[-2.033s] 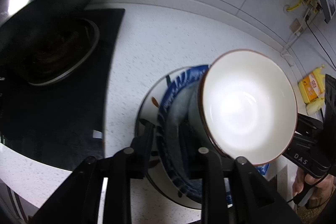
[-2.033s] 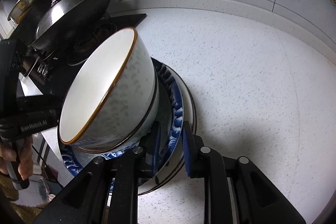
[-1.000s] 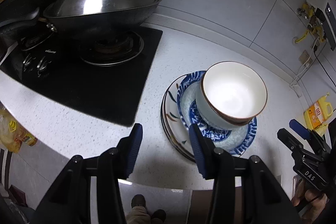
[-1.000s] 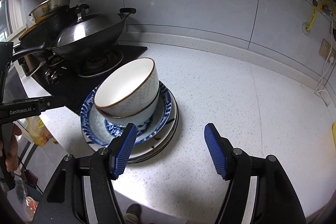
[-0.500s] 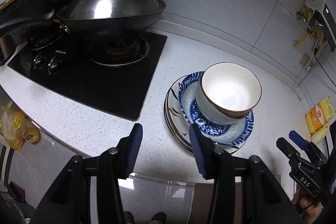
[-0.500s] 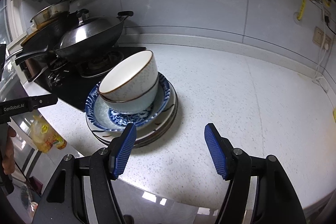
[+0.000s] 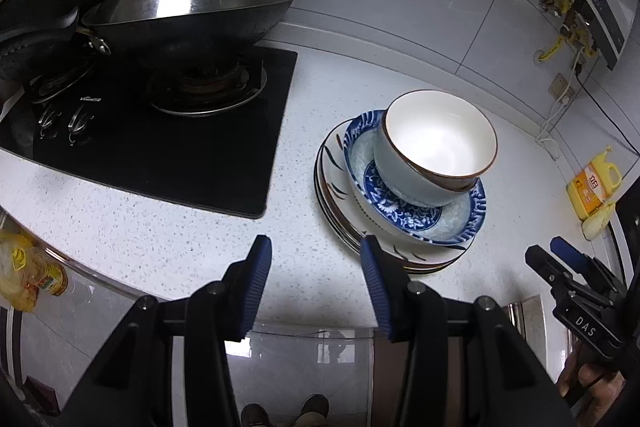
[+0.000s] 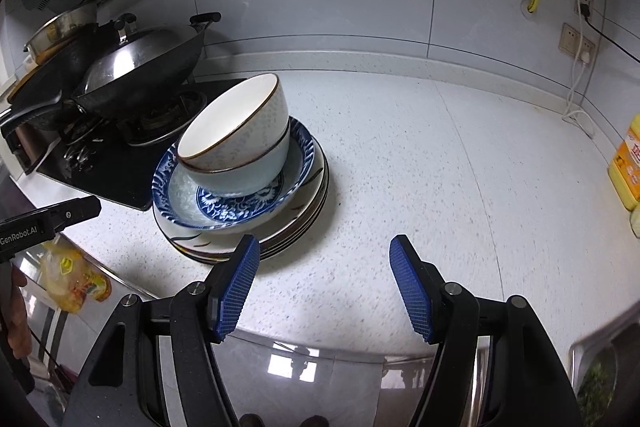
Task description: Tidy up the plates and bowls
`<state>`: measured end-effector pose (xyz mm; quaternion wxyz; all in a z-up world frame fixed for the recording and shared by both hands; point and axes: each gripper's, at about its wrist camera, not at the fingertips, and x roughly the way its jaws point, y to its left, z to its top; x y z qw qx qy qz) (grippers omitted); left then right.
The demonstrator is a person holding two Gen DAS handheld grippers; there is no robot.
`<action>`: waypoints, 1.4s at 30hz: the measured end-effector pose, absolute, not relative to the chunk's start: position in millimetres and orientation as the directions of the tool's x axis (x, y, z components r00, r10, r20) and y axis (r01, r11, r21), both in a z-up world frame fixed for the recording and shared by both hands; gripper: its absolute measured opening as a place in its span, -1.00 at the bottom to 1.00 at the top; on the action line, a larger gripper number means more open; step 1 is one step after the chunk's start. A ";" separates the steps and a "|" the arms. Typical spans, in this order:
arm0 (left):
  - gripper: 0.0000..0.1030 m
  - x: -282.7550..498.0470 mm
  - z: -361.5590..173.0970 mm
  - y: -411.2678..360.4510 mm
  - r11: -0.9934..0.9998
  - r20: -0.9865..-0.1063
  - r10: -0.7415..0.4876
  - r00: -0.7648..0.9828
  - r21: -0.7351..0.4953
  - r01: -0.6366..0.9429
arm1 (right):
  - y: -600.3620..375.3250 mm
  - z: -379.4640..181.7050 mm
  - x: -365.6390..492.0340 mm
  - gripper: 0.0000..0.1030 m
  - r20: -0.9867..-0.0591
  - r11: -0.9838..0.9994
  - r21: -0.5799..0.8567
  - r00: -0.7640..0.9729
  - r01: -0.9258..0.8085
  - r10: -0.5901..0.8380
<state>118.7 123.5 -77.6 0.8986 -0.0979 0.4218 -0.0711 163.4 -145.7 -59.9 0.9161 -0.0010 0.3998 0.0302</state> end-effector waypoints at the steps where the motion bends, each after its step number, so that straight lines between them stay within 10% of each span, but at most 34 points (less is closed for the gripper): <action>1: -0.14 117.8 -77.2 125.3 0.969 -0.743 -0.216 0.634 -0.240 0.048 | -142.9 -59.7 161.3 0.21 -0.732 0.999 0.020 0.679 -0.046 0.046; 42: -0.14 34.9 -59.5 82.4 0.977 -0.693 -0.201 0.693 -0.197 0.087 | -202.0 -35.8 78.7 0.30 -0.704 0.974 0.178 0.709 0.138 0.028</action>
